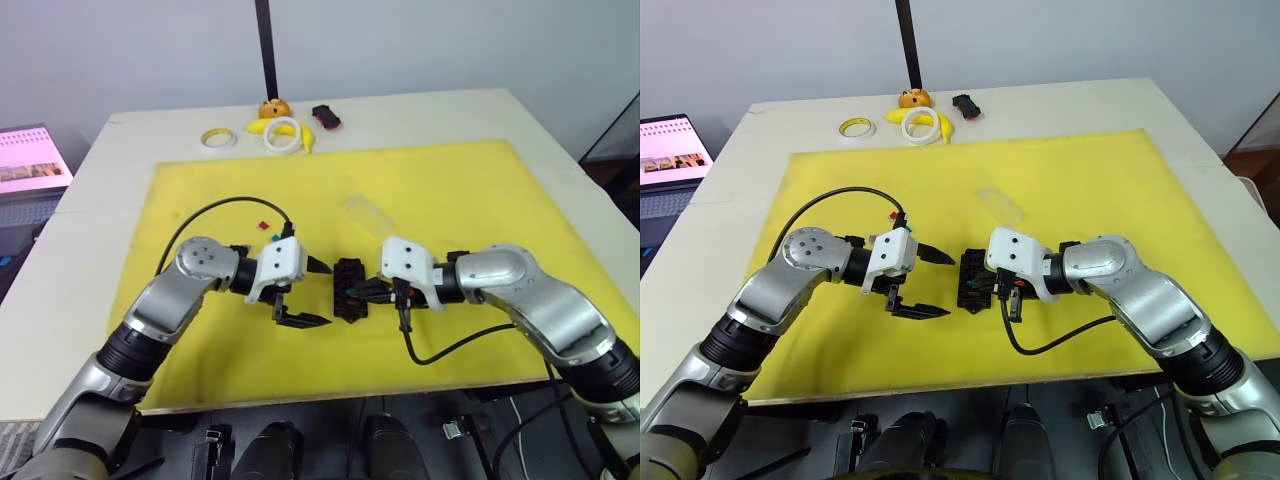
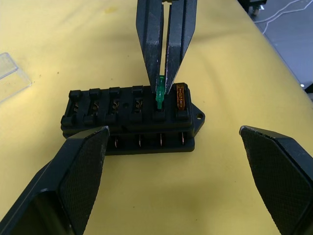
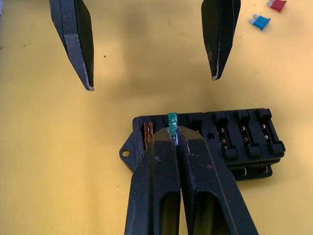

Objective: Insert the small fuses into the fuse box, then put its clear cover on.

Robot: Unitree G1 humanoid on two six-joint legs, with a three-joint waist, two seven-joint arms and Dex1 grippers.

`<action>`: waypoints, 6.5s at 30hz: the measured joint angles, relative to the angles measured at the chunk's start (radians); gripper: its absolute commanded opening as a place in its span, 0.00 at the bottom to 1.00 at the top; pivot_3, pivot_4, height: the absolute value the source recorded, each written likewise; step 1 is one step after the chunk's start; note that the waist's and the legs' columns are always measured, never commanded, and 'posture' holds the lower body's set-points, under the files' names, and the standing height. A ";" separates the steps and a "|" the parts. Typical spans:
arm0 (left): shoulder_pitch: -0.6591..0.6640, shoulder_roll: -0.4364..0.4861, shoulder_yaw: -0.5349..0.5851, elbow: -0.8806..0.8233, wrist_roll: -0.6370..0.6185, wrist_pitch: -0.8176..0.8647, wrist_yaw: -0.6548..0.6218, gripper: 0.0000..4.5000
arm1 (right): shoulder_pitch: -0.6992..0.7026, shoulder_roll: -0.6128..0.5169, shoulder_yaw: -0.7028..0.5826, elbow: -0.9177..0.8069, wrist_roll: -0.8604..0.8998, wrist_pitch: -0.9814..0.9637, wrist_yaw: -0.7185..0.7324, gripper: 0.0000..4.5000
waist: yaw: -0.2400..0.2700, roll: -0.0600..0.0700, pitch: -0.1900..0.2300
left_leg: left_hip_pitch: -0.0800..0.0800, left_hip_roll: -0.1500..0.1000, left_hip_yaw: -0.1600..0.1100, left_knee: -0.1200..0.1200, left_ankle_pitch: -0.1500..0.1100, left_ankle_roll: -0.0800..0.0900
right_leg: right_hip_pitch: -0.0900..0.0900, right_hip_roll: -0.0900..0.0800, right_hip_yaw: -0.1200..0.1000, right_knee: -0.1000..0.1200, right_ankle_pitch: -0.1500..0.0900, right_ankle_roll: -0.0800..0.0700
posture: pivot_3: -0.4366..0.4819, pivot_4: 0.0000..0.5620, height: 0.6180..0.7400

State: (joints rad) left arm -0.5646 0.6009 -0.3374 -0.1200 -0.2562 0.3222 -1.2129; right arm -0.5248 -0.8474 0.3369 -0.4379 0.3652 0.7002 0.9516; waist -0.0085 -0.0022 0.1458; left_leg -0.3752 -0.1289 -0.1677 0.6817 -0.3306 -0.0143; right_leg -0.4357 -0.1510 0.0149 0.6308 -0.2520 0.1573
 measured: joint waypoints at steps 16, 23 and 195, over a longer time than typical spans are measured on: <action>0.000 -0.012 0.000 0.000 0.007 0.005 0.000 1.00 | 0.007 0.013 0.001 0.000 -0.049 -0.019 0.025 0.00 | 0.000 0.000 0.000 | 0.000 0.000 0.000 0.000 0.000 0.000 | 0.000 0.000 0.000 0.000 0.000 0.000 | 0.48 0.27 1.00; 0.000 -0.013 0.000 0.000 0.007 0.012 0.007 1.00 | 0.007 0.015 0.003 0.009 -0.072 -0.031 0.042 0.00 | 0.000 0.000 0.000 | 0.000 0.000 0.000 0.000 0.000 0.000 | 0.000 0.000 0.000 0.000 0.000 0.000 | 0.48 0.27 1.00; -0.093 -0.245 1.071 0.528 -0.719 1.189 0.943 1.00 | -0.008 0.129 -0.298 -0.064 0.344 0.213 -0.289 0.99 | 0.020 -0.005 0.001 | 0.002 -0.001 0.000 0.002 -0.001 0.000 | 0.002 -0.001 0.000 0.002 0.000 0.000 | 0.48 0.27 1.00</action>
State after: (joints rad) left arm -0.6574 0.3562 0.7332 0.4082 -0.9750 1.5110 -0.2696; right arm -0.5333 -0.7189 0.0385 -0.5021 0.7093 0.9136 0.6630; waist 0.0115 -0.0074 0.1467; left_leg -0.3733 -0.1295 -0.1681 0.6842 -0.3312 -0.0139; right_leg -0.4338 -0.1518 0.0151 0.6330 -0.2518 0.1572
